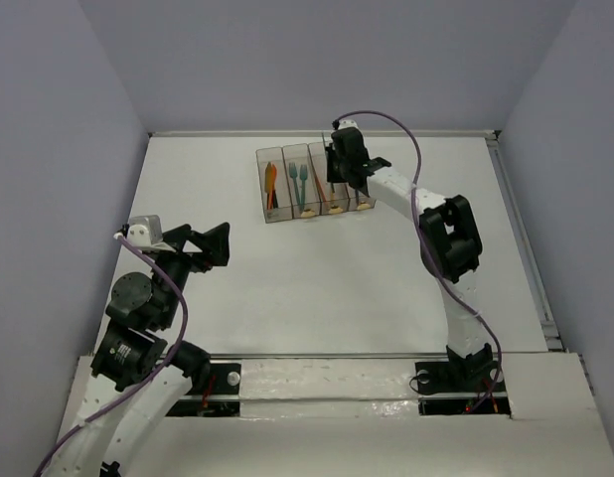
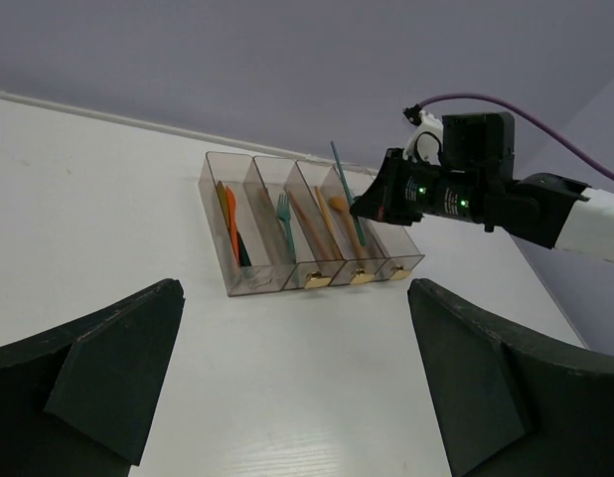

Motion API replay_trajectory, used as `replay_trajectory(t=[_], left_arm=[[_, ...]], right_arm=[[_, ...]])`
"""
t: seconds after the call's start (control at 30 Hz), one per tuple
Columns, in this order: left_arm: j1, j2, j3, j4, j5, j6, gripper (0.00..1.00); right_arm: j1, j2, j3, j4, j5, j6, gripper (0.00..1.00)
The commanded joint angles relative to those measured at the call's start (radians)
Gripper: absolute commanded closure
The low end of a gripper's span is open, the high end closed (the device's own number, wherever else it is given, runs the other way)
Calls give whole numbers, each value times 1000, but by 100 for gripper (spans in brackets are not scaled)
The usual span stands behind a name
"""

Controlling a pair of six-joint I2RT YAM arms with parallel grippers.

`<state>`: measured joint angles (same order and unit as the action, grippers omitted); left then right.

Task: Sort the eating utensils into containers

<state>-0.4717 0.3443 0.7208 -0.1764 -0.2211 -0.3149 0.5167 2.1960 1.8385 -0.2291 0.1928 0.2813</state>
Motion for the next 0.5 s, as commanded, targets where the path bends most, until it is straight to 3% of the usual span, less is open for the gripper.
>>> replay_trajectory(t=[0.0, 0.07, 0.17, 0.27, 0.33, 0.47], left_arm=[[-5, -5, 22, 38, -4, 14, 1], [-14, -2, 20, 40, -3, 14, 1], [-15, 2, 22, 41, -1, 14, 1], [-15, 4, 20, 41, -4, 14, 1], [-15, 9, 22, 40, -6, 14, 1], [-15, 9, 22, 41, -9, 16, 1]], right_arm=[[-3, 4, 47, -13, -21, -14, 91], [-3, 8, 64, -33, -18, -13, 79], [-3, -25, 58, -29, 3, -7, 39], [-3, -103, 27, -6, -10, -11, 24], [-3, -157, -2, 20, -24, -11, 19], [-3, -420, -178, 106, -64, -5, 3]])
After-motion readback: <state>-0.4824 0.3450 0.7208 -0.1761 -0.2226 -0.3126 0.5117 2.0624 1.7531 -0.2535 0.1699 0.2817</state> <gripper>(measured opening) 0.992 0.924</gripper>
